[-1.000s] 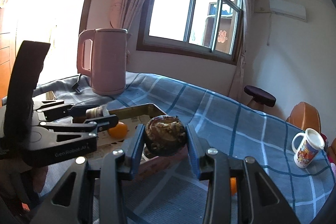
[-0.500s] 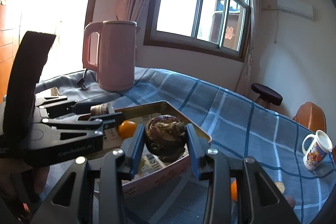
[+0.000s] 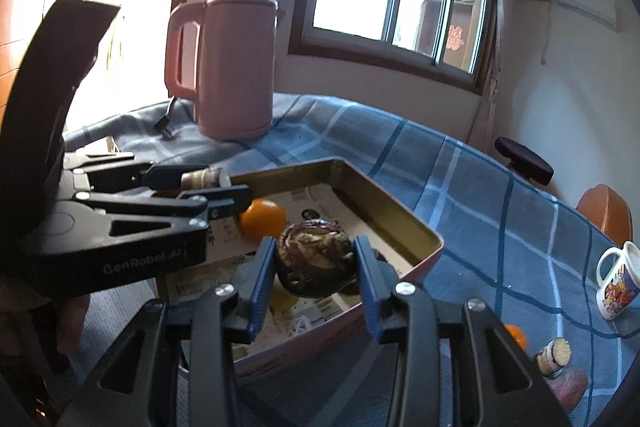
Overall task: Organize fruits
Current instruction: 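Lower the mangosteen into the tin and open the right tool while the left tool releases the cylinder there, then move both open tools back over the remaining fruits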
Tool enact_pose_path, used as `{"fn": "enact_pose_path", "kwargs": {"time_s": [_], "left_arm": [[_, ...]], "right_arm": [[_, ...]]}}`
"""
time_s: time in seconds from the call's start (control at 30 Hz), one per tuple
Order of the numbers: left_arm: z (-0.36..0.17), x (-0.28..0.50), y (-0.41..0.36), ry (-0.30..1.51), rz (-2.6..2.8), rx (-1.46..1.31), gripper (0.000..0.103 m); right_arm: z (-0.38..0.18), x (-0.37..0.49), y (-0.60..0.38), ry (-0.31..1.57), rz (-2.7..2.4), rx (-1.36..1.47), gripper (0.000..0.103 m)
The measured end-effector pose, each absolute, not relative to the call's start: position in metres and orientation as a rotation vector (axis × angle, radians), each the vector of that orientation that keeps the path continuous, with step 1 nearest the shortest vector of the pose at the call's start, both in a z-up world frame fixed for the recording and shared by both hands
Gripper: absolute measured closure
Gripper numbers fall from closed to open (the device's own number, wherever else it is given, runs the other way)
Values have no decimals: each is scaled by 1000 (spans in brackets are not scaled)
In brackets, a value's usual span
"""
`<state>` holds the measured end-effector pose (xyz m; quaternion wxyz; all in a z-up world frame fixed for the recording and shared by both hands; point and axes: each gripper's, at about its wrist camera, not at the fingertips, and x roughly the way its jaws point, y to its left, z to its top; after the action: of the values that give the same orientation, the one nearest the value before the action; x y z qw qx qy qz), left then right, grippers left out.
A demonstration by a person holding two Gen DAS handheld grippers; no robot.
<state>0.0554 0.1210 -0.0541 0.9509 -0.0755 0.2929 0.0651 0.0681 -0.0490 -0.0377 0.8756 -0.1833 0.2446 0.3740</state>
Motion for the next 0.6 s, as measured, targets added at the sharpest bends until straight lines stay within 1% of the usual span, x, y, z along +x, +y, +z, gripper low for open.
{"fn": "enact_pose_path", "kwargs": {"time_s": [0.37,0.47,0.53,0.57,0.6], "left_arm": [[-59,61,123,642,120,-163,57],[-60,62,123,644,122,-163,57],[-60,61,124,643,122,-166,56],[-60,60,124,640,121,-170,55],[-59,59,123,636,117,-173,51]], "right_arm": [[-52,78,-39,625,808,-406,60],[-53,77,-37,621,808,-410,51],[-52,77,-37,622,810,-408,40],[-52,77,-37,618,806,-407,40],[-51,76,-38,614,801,-402,40]]}}
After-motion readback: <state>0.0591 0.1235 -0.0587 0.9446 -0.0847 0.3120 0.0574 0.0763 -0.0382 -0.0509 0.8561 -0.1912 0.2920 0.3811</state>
